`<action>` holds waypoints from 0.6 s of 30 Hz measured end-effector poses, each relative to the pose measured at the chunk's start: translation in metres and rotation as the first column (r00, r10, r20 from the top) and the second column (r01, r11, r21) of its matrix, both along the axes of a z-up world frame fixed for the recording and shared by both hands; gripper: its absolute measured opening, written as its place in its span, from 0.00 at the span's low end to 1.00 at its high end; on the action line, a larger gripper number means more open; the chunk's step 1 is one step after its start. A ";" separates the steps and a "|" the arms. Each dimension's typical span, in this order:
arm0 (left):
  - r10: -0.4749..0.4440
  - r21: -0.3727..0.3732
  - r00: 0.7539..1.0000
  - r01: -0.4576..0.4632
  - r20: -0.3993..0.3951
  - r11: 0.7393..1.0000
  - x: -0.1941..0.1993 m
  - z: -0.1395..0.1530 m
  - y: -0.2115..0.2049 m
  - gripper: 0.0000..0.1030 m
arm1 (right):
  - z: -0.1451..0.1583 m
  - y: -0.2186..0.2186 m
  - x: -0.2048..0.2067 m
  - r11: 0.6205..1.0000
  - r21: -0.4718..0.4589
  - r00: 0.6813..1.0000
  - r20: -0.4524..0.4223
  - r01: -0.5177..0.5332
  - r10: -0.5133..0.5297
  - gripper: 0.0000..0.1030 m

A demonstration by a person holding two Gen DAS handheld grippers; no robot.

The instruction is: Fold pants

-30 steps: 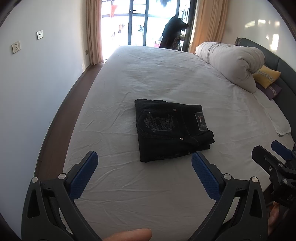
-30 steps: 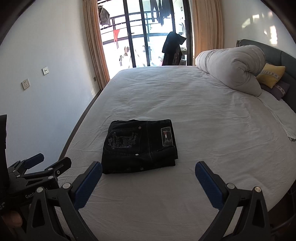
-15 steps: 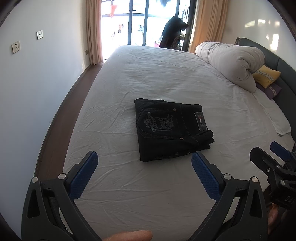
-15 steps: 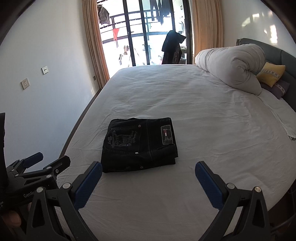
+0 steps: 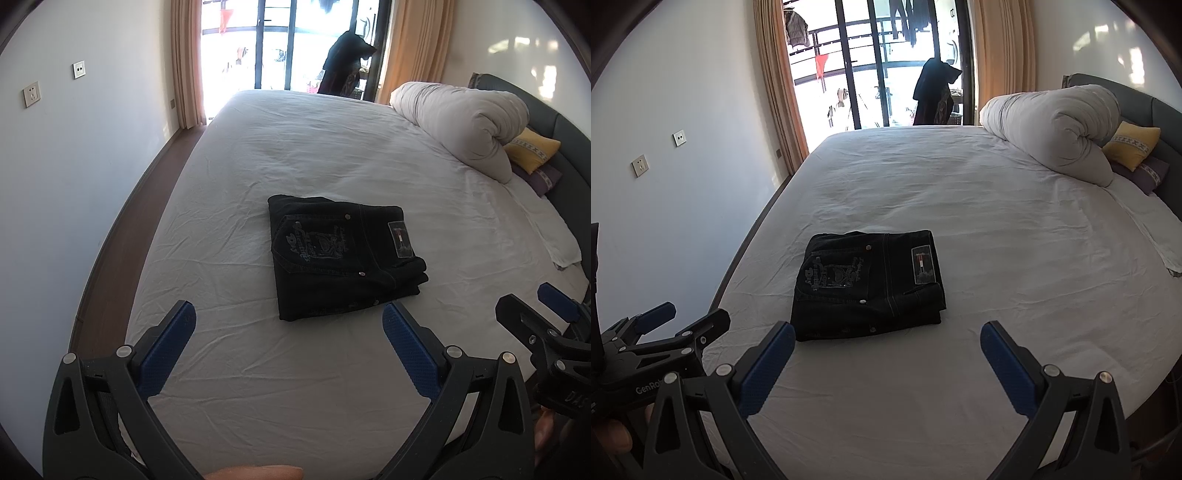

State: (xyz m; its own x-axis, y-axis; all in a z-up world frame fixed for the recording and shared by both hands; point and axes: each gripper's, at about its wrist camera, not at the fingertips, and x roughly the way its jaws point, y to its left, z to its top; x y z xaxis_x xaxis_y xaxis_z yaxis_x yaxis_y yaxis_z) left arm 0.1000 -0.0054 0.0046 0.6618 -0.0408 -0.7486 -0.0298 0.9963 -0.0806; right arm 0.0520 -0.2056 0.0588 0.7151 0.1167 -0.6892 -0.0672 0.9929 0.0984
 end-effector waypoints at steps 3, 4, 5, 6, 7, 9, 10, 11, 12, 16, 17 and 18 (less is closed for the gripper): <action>0.002 0.004 1.000 -0.002 -0.001 1.000 0.000 0.000 0.000 1.00 | 0.000 0.000 0.000 1.000 0.000 1.000 -0.001 0.000 0.000 1.00; 0.004 0.007 1.000 -0.004 -0.002 1.000 -0.001 -0.001 -0.001 1.00 | -0.001 0.000 0.000 1.000 0.001 1.000 -0.002 -0.001 0.001 1.00; 0.006 0.010 1.000 -0.006 -0.002 1.000 -0.001 -0.001 -0.001 1.00 | 0.000 0.000 0.000 1.000 0.001 1.000 -0.002 -0.001 0.001 1.00; 0.008 0.011 1.000 -0.008 -0.002 1.000 -0.001 -0.001 0.000 1.00 | -0.001 0.000 0.000 1.000 0.001 1.000 -0.002 0.000 0.000 1.00; 0.008 0.012 1.000 -0.008 -0.004 1.000 0.000 -0.001 0.000 1.00 | 0.000 0.000 0.000 1.000 0.001 1.000 -0.002 0.000 0.000 1.00; 0.012 0.014 1.000 -0.012 -0.005 1.000 -0.001 -0.002 0.001 1.00 | -0.001 0.000 -0.001 1.000 0.001 1.000 -0.003 0.000 0.000 1.00; 0.012 0.015 1.000 -0.012 -0.004 1.000 -0.001 -0.002 0.001 1.00 | -0.002 0.000 -0.002 1.000 0.001 1.000 -0.003 0.001 -0.001 1.00; 0.012 0.017 1.000 -0.012 -0.002 1.000 -0.001 -0.001 0.001 1.00 | -0.001 -0.001 -0.001 1.000 0.001 1.000 -0.003 0.001 -0.001 1.00; 0.012 0.021 1.000 -0.012 0.000 1.000 -0.001 -0.001 0.001 1.00 | -0.002 -0.001 -0.001 1.000 0.001 1.000 -0.003 0.001 -0.001 1.00; 0.009 0.023 1.000 -0.009 -0.001 1.000 -0.002 -0.001 0.001 1.00 | -0.005 -0.001 -0.003 1.000 0.003 1.000 -0.007 0.002 -0.002 1.00; 0.008 0.023 1.000 -0.008 -0.002 1.000 -0.001 -0.001 0.001 1.00 | -0.005 -0.001 -0.003 1.000 0.003 1.000 -0.009 0.002 -0.002 1.00; 0.007 0.021 1.000 -0.007 -0.003 1.000 -0.001 -0.002 0.001 1.00 | -0.005 -0.001 -0.003 1.000 0.003 1.000 -0.010 0.001 -0.001 1.00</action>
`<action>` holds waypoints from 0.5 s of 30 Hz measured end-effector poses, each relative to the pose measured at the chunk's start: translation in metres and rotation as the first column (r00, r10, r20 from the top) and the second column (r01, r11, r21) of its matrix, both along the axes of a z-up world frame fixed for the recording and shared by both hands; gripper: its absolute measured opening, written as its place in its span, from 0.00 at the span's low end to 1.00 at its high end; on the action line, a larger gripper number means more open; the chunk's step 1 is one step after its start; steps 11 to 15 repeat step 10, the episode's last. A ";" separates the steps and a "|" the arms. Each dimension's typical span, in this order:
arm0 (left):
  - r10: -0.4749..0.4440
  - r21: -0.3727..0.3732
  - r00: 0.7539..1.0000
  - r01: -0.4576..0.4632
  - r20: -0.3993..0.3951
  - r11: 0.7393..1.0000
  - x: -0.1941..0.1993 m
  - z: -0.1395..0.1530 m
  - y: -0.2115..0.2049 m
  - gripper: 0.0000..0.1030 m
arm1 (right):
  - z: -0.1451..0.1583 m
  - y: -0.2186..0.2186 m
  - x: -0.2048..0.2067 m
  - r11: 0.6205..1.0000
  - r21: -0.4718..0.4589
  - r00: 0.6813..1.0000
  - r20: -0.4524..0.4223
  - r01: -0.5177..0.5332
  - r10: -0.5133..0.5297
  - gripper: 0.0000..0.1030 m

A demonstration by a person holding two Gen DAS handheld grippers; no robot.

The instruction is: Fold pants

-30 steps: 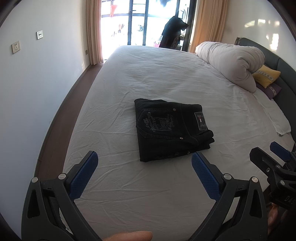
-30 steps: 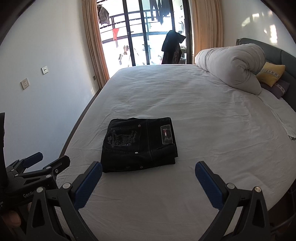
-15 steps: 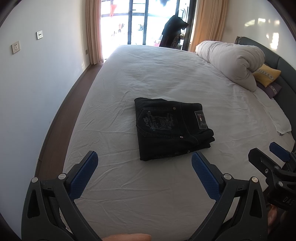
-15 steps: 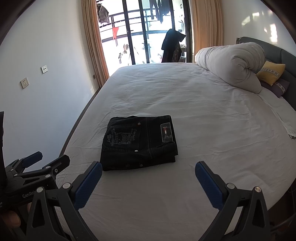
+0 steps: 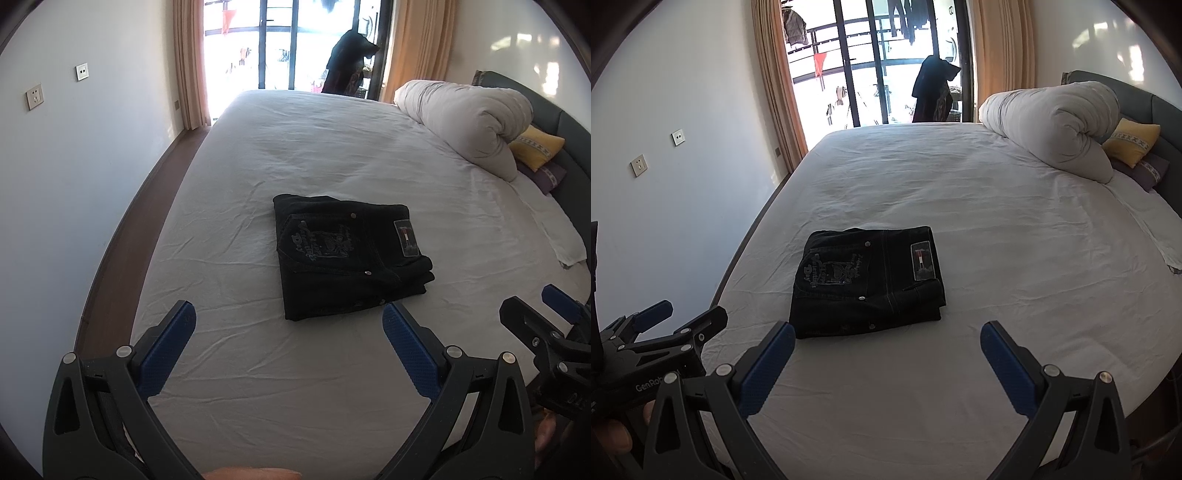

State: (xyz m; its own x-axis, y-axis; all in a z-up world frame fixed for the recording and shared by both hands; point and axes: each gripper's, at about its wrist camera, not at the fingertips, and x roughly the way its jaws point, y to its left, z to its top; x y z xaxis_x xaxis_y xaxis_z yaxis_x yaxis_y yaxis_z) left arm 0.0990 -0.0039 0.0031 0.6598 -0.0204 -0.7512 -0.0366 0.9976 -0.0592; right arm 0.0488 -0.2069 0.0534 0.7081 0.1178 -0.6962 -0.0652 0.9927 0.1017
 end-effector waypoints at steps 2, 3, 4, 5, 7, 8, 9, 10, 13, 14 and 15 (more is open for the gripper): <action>0.000 0.001 1.000 0.000 0.000 1.000 0.000 0.000 0.000 1.00 | -0.001 0.000 -0.002 1.000 0.000 1.000 -0.001 -0.001 0.001 1.00; -0.002 0.000 1.000 0.002 -0.001 1.000 0.001 0.000 0.000 1.00 | 0.000 0.000 0.000 1.000 0.000 1.000 -0.002 -0.001 0.001 1.00; -0.003 -0.001 1.000 0.003 -0.002 1.000 0.000 0.000 0.001 1.00 | 0.000 0.000 -0.002 1.000 0.000 1.000 -0.003 -0.001 0.001 1.00; -0.001 0.000 1.000 0.001 0.000 1.000 0.000 0.000 0.001 1.00 | 0.000 0.000 -0.002 1.000 0.000 1.000 -0.002 -0.001 0.001 1.00; -0.003 0.002 1.000 0.003 0.004 1.000 0.001 0.000 0.001 1.00 | 0.001 0.000 -0.001 1.000 0.001 1.000 -0.003 -0.002 0.002 1.00; -0.005 0.003 1.000 0.005 0.008 1.000 0.000 0.000 0.001 1.00 | 0.001 -0.001 0.000 1.000 0.001 1.000 -0.003 -0.001 0.001 1.00; -0.004 0.005 1.000 0.004 0.011 1.000 0.000 0.000 0.000 1.00 | 0.001 -0.001 0.000 1.000 0.001 1.000 -0.005 -0.001 0.001 1.00; -0.002 0.006 1.000 0.002 0.011 1.000 0.000 0.000 0.000 1.00 | 0.000 -0.001 0.000 1.000 0.002 1.000 -0.006 -0.001 0.001 1.00; -0.002 0.006 1.000 0.002 0.011 1.000 0.000 0.000 0.000 1.00 | 0.000 -0.001 0.000 1.000 0.002 1.000 -0.006 -0.001 0.001 1.00; -0.002 0.006 1.000 0.002 0.011 1.000 0.000 0.000 0.000 1.00 | 0.000 -0.001 0.000 1.000 0.002 1.000 -0.006 -0.001 0.001 1.00; -0.002 0.006 1.000 0.002 0.011 1.000 0.000 0.000 0.000 1.00 | 0.000 -0.001 0.000 1.000 0.002 1.000 -0.006 -0.001 0.001 1.00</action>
